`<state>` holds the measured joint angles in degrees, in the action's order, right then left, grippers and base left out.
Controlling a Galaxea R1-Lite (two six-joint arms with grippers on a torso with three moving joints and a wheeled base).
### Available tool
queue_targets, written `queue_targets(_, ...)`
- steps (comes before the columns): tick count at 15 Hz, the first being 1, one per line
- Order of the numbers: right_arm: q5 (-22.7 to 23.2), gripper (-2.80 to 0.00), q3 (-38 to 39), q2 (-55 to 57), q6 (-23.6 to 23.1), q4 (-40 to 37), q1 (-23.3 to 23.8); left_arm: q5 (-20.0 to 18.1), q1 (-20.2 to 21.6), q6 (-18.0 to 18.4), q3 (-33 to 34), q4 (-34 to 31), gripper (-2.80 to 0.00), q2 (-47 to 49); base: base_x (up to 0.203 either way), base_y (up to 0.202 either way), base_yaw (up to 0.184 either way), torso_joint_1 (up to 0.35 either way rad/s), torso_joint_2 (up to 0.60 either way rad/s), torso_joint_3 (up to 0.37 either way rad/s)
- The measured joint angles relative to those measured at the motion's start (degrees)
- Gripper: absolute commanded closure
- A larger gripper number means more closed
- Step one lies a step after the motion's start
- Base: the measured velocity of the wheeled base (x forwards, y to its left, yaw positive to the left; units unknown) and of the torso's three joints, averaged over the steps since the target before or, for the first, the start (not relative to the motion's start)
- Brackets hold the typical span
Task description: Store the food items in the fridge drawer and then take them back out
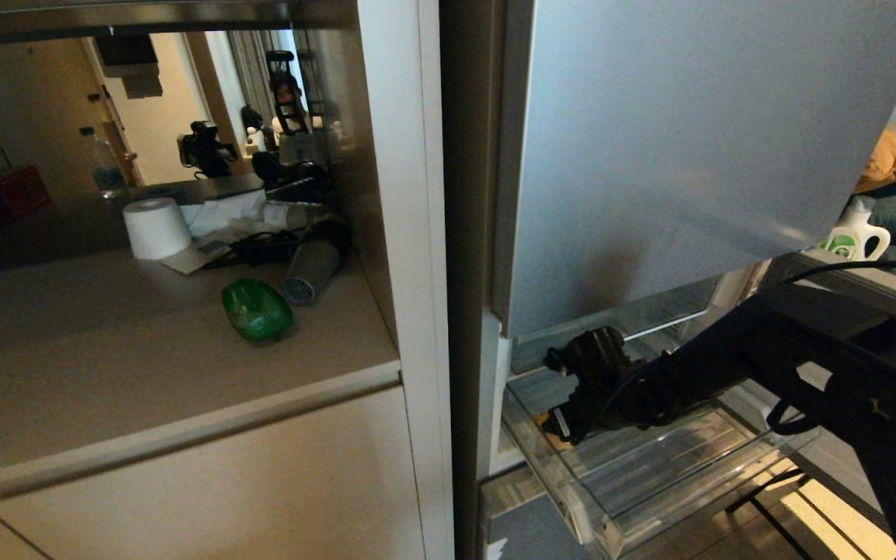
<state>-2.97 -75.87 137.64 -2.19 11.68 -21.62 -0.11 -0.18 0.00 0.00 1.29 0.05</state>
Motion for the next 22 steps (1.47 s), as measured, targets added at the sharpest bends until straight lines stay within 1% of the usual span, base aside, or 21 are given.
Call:
queue_targets(5,-0.29,-2.8,-2.13,2.16,1.28,-0.13,-0.56,0.0,0.0,0.0,0.0,0.0,0.0,0.0,0.0,0.0,0.0,0.0,0.0,0.0)
queue_targets(8,-2.02,-2.8,-3.02,3.43,2.06,-0.2,-0.59,0.01,0.02,0.0,0.0,0.0,0.0,0.0,0.0,0.0,0.0,0.0,0.0,0.0)
queue_targets(11,-4.94,-2.8,-3.76,4.95,2.27,-0.24,-0.59,0.01,0.02,0.02,0.0,0.0,0.0,0.0,0.0,0.0,0.0,0.0,0.0,0.0)
queue_targets(14,-6.43,-2.8,-3.5,5.31,2.85,-0.39,-0.42,0.01,0.0,0.0,0.0,0.0,0.0,0.0,0.0,0.0,0.0,0.0,0.0,0.0)
queue_targets(22,-6.51,-2.8,-1.11,4.26,3.3,-0.54,0.05,0.0,0.0,0.0,0.0,0.0,0.0,0.0,0.0,0.0,0.0,0.0,0.0,0.0)
